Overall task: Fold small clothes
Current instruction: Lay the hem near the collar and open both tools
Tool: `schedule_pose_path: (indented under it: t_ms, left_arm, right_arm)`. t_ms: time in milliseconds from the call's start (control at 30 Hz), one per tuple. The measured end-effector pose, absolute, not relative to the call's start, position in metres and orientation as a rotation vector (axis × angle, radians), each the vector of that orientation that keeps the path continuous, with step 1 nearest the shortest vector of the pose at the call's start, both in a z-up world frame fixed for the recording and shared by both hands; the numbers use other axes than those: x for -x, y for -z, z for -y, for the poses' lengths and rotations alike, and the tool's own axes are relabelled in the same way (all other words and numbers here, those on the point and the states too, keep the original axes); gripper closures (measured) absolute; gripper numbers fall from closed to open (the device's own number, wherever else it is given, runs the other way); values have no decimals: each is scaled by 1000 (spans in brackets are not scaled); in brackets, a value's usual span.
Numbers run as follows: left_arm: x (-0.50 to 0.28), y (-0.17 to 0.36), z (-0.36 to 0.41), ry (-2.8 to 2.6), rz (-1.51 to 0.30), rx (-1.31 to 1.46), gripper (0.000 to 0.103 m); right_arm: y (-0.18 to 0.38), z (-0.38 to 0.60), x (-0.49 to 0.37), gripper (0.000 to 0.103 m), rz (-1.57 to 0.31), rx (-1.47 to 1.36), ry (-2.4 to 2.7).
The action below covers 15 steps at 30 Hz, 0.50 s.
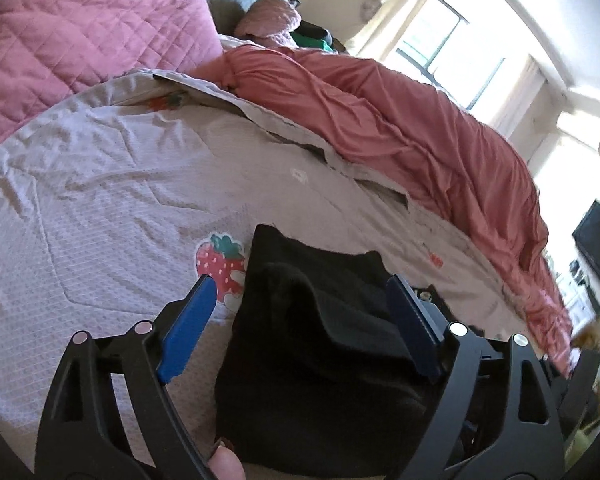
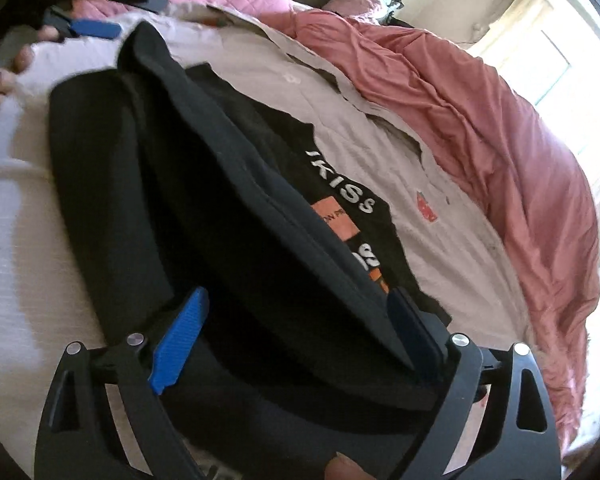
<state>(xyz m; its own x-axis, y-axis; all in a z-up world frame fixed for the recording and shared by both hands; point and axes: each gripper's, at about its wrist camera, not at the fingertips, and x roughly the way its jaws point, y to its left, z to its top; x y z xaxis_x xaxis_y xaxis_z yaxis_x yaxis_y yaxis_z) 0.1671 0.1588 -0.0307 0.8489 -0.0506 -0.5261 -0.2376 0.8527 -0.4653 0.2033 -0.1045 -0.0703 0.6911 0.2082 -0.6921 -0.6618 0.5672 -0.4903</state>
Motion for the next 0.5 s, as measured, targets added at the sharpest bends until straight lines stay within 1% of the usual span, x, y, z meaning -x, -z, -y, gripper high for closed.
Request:
schedule_pose_path:
  t_ms: [100, 133, 167, 267, 300, 333, 367, 433, 500]
  left_arm:
    - [-169, 32, -155, -118, -565, 522, 22]
    - [-169, 32, -156, -121, -565, 519, 21]
    - [-169, 32, -156, -120, -564, 520, 19]
    - [-168, 32, -158, -118, -562, 529, 19]
    - [-168, 32, -159, -122, -562, 530, 19]
    - [-167, 32, -159, -124, -561, 532, 19]
    - [-167, 32, -160, -125, -561, 534, 19]
    - [-166, 33, -164, -132, -556, 547, 19]
    - [-164, 34, -167, -138, -551, 565, 19]
  right_arm:
    - [68, 105, -219, 15, -654, 752, -528]
    - [65, 107, -221, 20, -656, 726, -520]
    - [61, 109, -225, 28, -658, 694, -519]
    - [51, 116, -233, 44, -672, 598, -532]
    - [48, 117, -238, 47, -682, 566, -529]
    - [48, 118, -243, 54, -696, 543, -528]
    - [48, 118, -249, 63, -708, 523, -527]
    - [50, 117, -259, 78, -721, 507, -518]
    - [51, 116, -275, 79, -760, 457, -528]
